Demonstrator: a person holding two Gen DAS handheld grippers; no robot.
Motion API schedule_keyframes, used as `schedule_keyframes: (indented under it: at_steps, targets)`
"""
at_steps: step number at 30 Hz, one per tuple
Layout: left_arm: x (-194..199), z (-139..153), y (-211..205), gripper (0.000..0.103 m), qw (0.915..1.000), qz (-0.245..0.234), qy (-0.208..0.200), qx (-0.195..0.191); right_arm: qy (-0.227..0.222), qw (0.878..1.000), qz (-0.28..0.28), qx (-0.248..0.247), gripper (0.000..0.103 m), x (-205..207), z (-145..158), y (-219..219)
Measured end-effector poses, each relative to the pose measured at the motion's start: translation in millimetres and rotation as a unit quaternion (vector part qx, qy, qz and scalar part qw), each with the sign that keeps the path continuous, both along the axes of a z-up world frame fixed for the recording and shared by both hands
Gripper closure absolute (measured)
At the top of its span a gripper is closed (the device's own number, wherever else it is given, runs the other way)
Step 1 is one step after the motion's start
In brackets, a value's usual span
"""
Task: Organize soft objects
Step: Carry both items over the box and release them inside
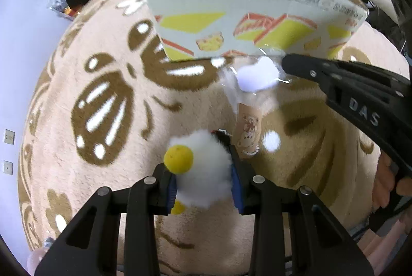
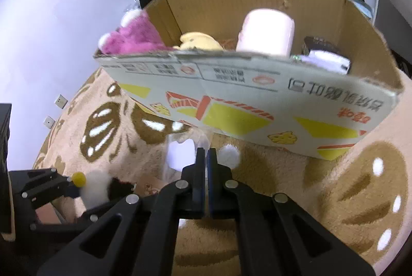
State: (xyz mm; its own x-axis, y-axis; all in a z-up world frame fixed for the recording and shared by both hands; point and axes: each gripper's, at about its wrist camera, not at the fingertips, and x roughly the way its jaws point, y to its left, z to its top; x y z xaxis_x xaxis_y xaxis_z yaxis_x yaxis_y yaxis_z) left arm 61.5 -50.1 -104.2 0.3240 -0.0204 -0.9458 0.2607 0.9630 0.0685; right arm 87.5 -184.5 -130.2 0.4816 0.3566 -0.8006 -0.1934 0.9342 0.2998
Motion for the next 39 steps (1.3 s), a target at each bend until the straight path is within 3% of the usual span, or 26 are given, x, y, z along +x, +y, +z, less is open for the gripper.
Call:
schedule_keyframes:
  at_steps: [5,15,21,28,39]
  targets:
    - [-6.7,15.6,4.5,0.070,0.9997,0.004,-0.022,-0.007,-0.019,1.000,-0.008,-0.001,0.102,-12.5,17.5,-6.8]
    - [-17.3,42.2,3.9,0.070,0.9937,-0.006,-0.109,-0.024,-0.064,0.997,-0.035,0.006,0.102,-43.8,56.2,-22.8]
    - [-18.7,51.7,10.2,0.070,0.9913,-0.008,-0.122,-0.048,-0.088,0.995,-0.048,0.007,0.102,-60.6,73.6,-28.4]
    - [-25.5,90.7,10.4,0.070,0.9757,-0.034,-0.203,-0.075,-0.148,0.987,-0.057,0.015,0.102,-77.8,107.9,-36.3]
    - [-5.3,132.7,-0.7,0.070,0.9546,-0.055,-0.276,-0.097,-0.207,0.975,-0.072,0.039,0.102,-75.6,143.2,-46.6]
